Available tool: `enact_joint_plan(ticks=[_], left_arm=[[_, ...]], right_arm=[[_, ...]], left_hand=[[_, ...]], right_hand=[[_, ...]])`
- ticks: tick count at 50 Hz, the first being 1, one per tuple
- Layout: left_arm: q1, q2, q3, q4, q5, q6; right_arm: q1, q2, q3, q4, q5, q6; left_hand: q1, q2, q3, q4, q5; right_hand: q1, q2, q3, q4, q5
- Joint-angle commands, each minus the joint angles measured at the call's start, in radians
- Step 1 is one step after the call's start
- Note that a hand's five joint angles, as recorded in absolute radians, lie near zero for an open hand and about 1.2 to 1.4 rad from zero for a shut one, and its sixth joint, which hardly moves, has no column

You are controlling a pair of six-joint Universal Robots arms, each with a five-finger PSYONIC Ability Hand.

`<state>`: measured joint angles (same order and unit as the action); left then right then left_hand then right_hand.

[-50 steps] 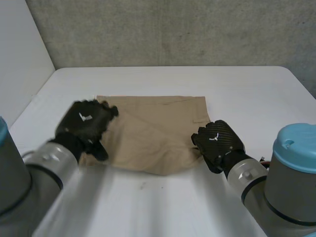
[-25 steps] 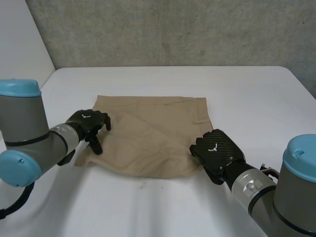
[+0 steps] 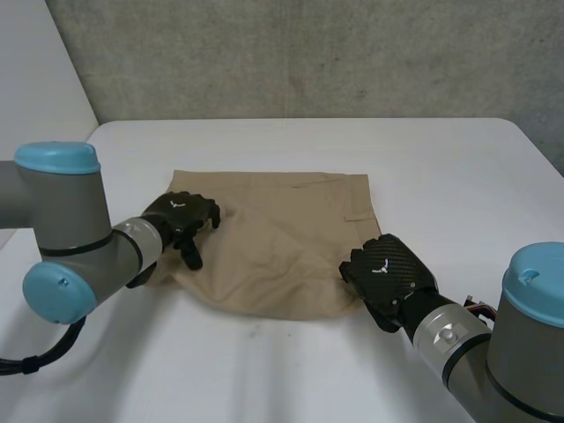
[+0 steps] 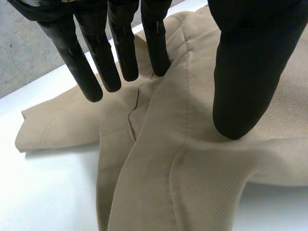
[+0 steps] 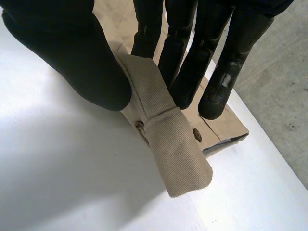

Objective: Fold the shorts.

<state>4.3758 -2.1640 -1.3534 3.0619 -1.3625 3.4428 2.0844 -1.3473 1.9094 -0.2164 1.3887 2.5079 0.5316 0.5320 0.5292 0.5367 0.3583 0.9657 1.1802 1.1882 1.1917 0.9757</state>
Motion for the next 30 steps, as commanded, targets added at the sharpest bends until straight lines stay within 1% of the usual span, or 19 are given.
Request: enact_joint_plan(ticks=[1, 7, 14, 19, 24, 27, 29, 30], left_arm=[[-0.016, 0.001, 0.017, -0.002, 0.0, 0.001], [-0.032, 0.021, 0.016, -0.002, -0.003, 0.001], [-0.033, 0.11, -0.012, -0.005, -0.001, 0.001], [-0.036, 0.139, -0.033, -0.006, -0.001, 0.003], [-0.035, 0.174, -0.058, -0.005, 0.0, 0.003], [-0.035, 0.193, -0.076, 0.0, 0.002, 0.003], [-0.035, 0.197, -0.084, 0.005, 0.002, 0.003], [-0.036, 0.197, -0.087, 0.008, 0.002, 0.003]], right_arm=[[0.0, 0.0, -0.003, -0.001, 0.0, 0.0], [0.0, 0.0, -0.003, -0.001, 0.001, -0.001], [0.0, 0.0, -0.004, -0.003, 0.001, -0.001], [0.0, 0.0, -0.007, -0.003, 0.003, 0.0], [0.0, 0.0, -0.004, -0.003, 0.003, -0.001], [0.0, 0.0, -0.004, -0.003, 0.001, -0.001], [0.0, 0.0, -0.004, -0.003, 0.001, 0.0], [0.0, 0.0, -0.006, -0.003, 0.001, -0.001]], left_hand=[[0.078, 0.078, 0.081, 0.073, 0.077], [0.087, 0.087, 0.089, 0.082, 0.086], [0.093, 0.093, 0.095, 0.088, 0.092], [0.105, 0.104, 0.107, 0.099, 0.103], [0.163, 0.163, 0.166, 0.158, 0.162], [0.245, 0.245, 0.248, 0.24, 0.244], [0.231, 0.231, 0.233, 0.226, 0.23], [0.17, 0.17, 0.172, 0.165, 0.169]], right_hand=[[0.431, 0.216, 0.208, 0.205, 0.246], [0.431, 0.216, 0.208, 0.205, 0.246], [0.431, 0.216, 0.208, 0.205, 0.246], [0.431, 0.216, 0.208, 0.205, 0.246], [0.431, 0.216, 0.208, 0.205, 0.246], [0.431, 0.216, 0.208, 0.205, 0.246], [0.431, 0.216, 0.208, 0.205, 0.246], [0.431, 0.216, 0.208, 0.205, 0.246]])
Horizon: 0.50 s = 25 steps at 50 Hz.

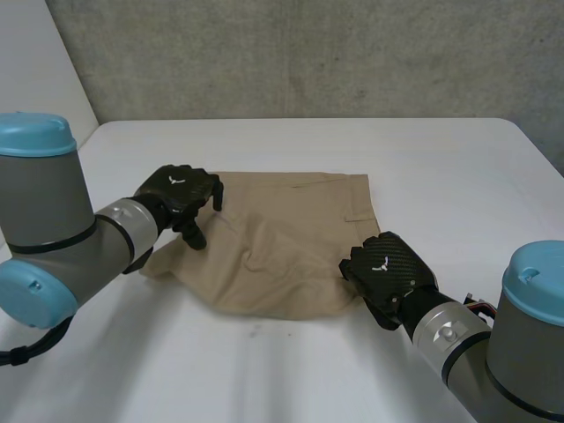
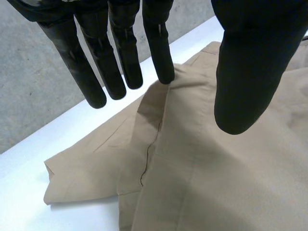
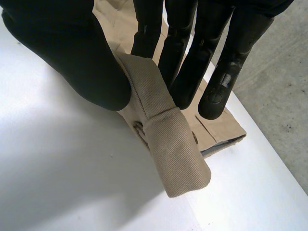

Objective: Fold the shorts.

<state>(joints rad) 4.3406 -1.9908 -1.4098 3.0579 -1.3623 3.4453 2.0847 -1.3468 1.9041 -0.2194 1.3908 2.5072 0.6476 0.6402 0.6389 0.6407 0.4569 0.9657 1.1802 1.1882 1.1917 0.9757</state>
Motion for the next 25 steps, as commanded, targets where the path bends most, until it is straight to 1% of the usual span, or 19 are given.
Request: enact_joint_plan(ticks=[1, 3, 7, 14, 19, 25], left_arm=[[-0.001, 0.023, -0.032, 0.016, 0.002, 0.002], [-0.001, 0.017, -0.032, 0.025, 0.002, 0.003], [-0.001, 0.001, -0.032, 0.042, 0.0, 0.008], [-0.004, 0.0, -0.037, 0.065, 0.003, 0.006], [-0.024, 0.017, -0.047, 0.091, 0.003, 0.006], [-0.025, -0.006, -0.052, 0.108, 0.002, 0.009]], right_arm=[[0.0, 0.0, 0.0, 0.0, -0.003, -0.001], [0.0, 0.0, -0.002, 0.0, -0.003, -0.001], [0.001, 0.0, -0.002, 0.0, -0.003, -0.001], [0.0, 0.0, 0.001, 0.0, -0.001, -0.001], [0.0, 0.002, 0.003, 0.0, -0.003, -0.001], [0.001, 0.006, 0.003, 0.0, -0.003, -0.001]], left_hand=[[0.004, 0.011, 0.013, 0.011, 0.02], [-0.07, -0.062, -0.061, -0.063, -0.054], [-0.108, -0.101, -0.099, -0.101, -0.092], [-0.088, -0.08, -0.079, -0.081, -0.071], [-0.096, -0.089, -0.088, -0.09, -0.08], [-0.096, -0.089, -0.088, -0.09, -0.08]], right_hand=[[0.431, 0.216, 0.208, 0.205, 0.246], [0.431, 0.216, 0.208, 0.205, 0.246], [0.431, 0.216, 0.208, 0.205, 0.246], [0.431, 0.216, 0.208, 0.205, 0.246], [0.431, 0.216, 0.208, 0.205, 0.246], [0.431, 0.216, 0.208, 0.205, 0.246]])
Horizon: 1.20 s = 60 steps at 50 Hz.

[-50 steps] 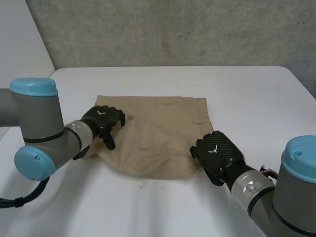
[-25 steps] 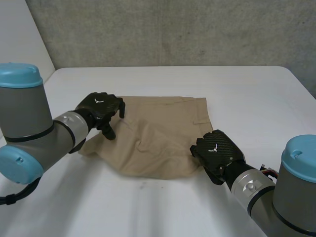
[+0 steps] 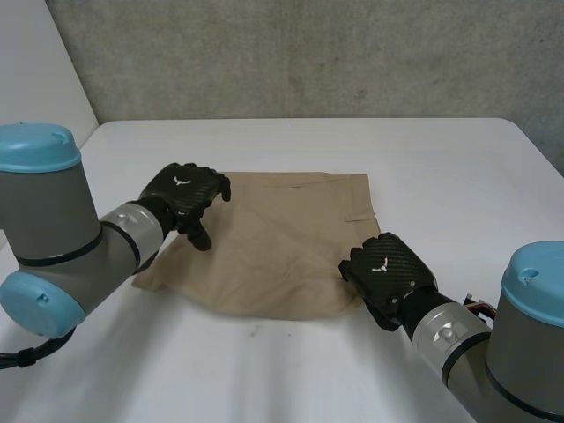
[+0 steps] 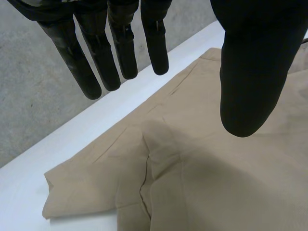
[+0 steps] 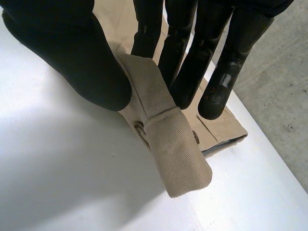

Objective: Fold the shorts.

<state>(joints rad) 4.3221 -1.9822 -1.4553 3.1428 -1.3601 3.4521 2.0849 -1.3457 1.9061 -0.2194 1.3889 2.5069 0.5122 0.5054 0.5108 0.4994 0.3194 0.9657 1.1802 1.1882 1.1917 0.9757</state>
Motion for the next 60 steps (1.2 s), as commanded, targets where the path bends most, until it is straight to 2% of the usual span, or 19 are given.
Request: enact_joint_plan(ticks=[1, 13, 16, 21, 24, 28, 37, 42, 50, 55, 60], left_arm=[[-0.007, -0.018, -0.007, 0.025, -0.002, 0.002], [0.007, -0.197, 0.055, 0.057, -0.002, 0.05], [0.007, -0.214, 0.069, 0.057, -0.002, 0.055], [0.004, -0.219, 0.078, 0.063, -0.008, 0.047], [0.001, -0.202, 0.072, 0.069, -0.016, 0.042], [-0.007, -0.11, 0.052, 0.059, -0.02, 0.024], [-0.006, 0.239, -0.154, 0.046, -0.019, -0.01], [-0.007, 0.394, -0.282, 0.019, -0.02, -0.01], [0.01, 0.634, -0.49, -0.092, -0.046, -0.011], [0.045, 0.738, -0.632, -0.118, -0.063, -0.013], [0.04, 0.787, -0.672, -0.115, -0.057, -0.011]], right_arm=[[0.001, 0.007, 0.001, 0.0, -0.001, 0.0], [0.0, 0.008, 0.001, 0.002, -0.002, 0.0], [0.0, 0.008, 0.001, 0.002, 0.001, 0.0], [-0.008, 0.014, -0.009, 0.002, 0.015, 0.001], [-0.026, 0.017, -0.019, 0.005, 0.028, 0.003], [-0.04, 0.011, -0.051, 0.012, 0.058, 0.009], [-0.043, -0.047, -0.116, 0.086, 0.121, 0.02], [-0.037, -0.066, -0.133, 0.152, 0.124, 0.05], [-0.045, -0.124, -0.114, 0.408, 0.102, 0.06], [-0.045, -0.165, -0.076, 0.46, 0.068, 0.041], [-0.042, -0.182, -0.062, 0.465, 0.058, 0.007]], left_hand=[[0.039, 0.046, 0.04, 0.052, 0.057], [0.109, 0.116, 0.11, 0.122, 0.127], [0.244, 0.251, 0.245, 0.257, 0.262], [0.883, 0.889, 0.884, 0.895, 0.901], [0.884, 0.891, 0.885, 0.897, 0.902], [0.884, 0.891, 0.885, 0.897, 0.902], [0.884, 0.891, 0.885, 0.897, 0.902], [0.884, 0.891, 0.885, 0.897, 0.902], [0.884, 0.891, 0.885, 0.897, 0.902], [0.884, 0.891, 0.885, 0.897, 0.902], [0.884, 0.891, 0.885, 0.897, 0.902]], right_hand=[[0.431, 0.216, 0.208, 0.205, 0.246], [0.431, 0.216, 0.208, 0.205, 0.246], [0.431, 0.216, 0.208, 0.205, 0.246], [0.431, 0.216, 0.208, 0.205, 0.246], [0.431, 0.216, 0.208, 0.205, 0.246], [0.431, 0.216, 0.208, 0.205, 0.246], [0.431, 0.216, 0.208, 0.205, 0.246], [0.431, 0.216, 0.208, 0.205, 0.246], [0.431, 0.216, 0.208, 0.205, 0.246], [0.431, 0.216, 0.208, 0.205, 0.246], [0.431, 0.216, 0.208, 0.205, 0.246]])
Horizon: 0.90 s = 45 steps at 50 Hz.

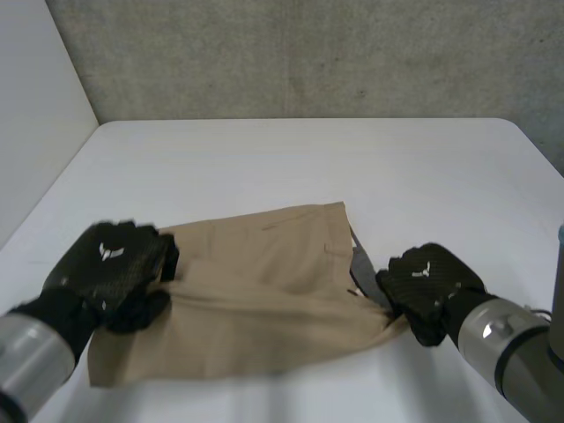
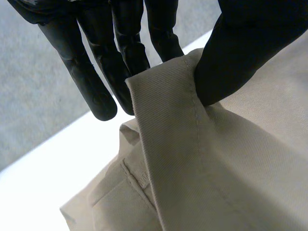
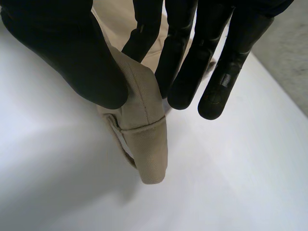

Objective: Fold the shorts.

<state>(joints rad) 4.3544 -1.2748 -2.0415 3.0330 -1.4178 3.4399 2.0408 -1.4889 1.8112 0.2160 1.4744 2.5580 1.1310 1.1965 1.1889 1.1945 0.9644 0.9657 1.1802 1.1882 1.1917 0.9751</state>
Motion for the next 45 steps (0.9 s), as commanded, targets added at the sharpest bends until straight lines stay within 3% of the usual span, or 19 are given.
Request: enact_joint_plan(ticks=[1, 6, 14, 17, 21, 26, 32, 45], left_arm=[[0.008, 0.08, -0.083, -0.002, 0.0, 0.004], [0.007, 0.022, -0.02, 0.046, 0.003, 0.002], [-0.013, -0.308, 0.252, 0.159, -0.02, 0.006], [-0.039, -0.458, 0.555, 0.179, -0.062, 0.005], [-0.081, -0.54, 0.873, 0.182, -0.15, 0.001], [-0.108, -0.561, 1.095, 0.263, -0.228, -0.013], [-0.119, -0.546, 1.017, 0.415, -0.237, -0.037], [-0.159, -0.455, 0.347, 0.535, -0.217, -0.086]], right_arm=[[0.002, -0.045, 0.031, 0.028, -0.031, -0.044], [0.01, -0.047, 0.001, 0.019, -0.04, -0.035], [0.016, 0.091, -0.172, -0.174, -0.014, -0.029], [0.019, 0.101, -0.307, -0.263, 0.018, 0.014], [0.016, 0.101, -0.476, -0.407, 0.078, 0.109], [0.009, 0.09, -0.565, -0.596, 0.106, 0.185], [0.007, 0.042, -0.557, -0.607, 0.101, 0.185], [0.007, 0.081, -0.241, -0.343, 0.089, 0.165]], left_hand=[[0.265, 0.2, 0.207, 0.202, 0.257], [0.265, 0.2, 0.207, 0.202, 0.257], [0.265, 0.2, 0.207, 0.202, 0.257], [0.265, 0.2, 0.207, 0.202, 0.257], [0.265, 0.2, 0.207, 0.202, 0.257], [0.265, 0.2, 0.207, 0.202, 0.257], [0.265, 0.2, 0.207, 0.202, 0.257], [0.265, 0.2, 0.207, 0.202, 0.257]], right_hand=[[0.431, 0.216, 0.208, 0.205, 0.247], [0.431, 0.216, 0.208, 0.205, 0.247], [0.431, 0.216, 0.208, 0.205, 0.247], [0.431, 0.216, 0.208, 0.205, 0.247], [0.431, 0.216, 0.208, 0.205, 0.247], [0.431, 0.216, 0.208, 0.205, 0.247], [0.431, 0.216, 0.208, 0.205, 0.247], [0.431, 0.216, 0.208, 0.205, 0.247]])
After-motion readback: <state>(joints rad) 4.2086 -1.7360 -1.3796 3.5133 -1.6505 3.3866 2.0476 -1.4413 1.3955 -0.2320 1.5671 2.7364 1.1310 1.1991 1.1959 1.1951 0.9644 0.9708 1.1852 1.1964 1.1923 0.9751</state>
